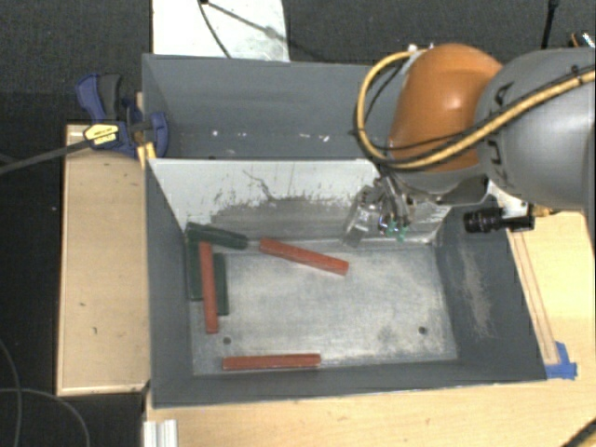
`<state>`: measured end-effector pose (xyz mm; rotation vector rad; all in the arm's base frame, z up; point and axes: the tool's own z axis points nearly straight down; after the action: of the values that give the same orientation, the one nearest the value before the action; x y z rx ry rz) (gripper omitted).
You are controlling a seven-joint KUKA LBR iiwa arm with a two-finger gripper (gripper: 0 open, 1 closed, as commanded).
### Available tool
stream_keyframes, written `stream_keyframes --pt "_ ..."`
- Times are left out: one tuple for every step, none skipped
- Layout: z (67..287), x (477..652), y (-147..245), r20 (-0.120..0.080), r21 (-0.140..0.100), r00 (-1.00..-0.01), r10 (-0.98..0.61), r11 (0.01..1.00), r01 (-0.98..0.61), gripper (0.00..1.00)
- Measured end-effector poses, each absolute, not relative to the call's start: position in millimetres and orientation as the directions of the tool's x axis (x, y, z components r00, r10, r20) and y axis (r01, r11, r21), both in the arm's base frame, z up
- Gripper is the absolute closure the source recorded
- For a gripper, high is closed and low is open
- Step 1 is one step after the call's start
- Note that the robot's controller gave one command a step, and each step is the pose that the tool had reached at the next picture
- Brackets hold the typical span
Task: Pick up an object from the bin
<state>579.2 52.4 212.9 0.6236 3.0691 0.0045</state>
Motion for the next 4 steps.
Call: stream_keyframes --pt "176.7 511.1 142.2 0.005 0.002 -0.967 0.254 0.967 0.254 1.00" --pt "180.8 510.2 197.8 -0.001 0.004 -0.915 0.403 0.915 0.403 1.00" --pt "179.9 475.3 138.4 0.001 -0.003 -0.869 0.496 0.869 0.496 1.00" --pt "180.2 476.4 141.0 -0.001 0.000 -0.871 0.491 0.871 0.491 0.00"
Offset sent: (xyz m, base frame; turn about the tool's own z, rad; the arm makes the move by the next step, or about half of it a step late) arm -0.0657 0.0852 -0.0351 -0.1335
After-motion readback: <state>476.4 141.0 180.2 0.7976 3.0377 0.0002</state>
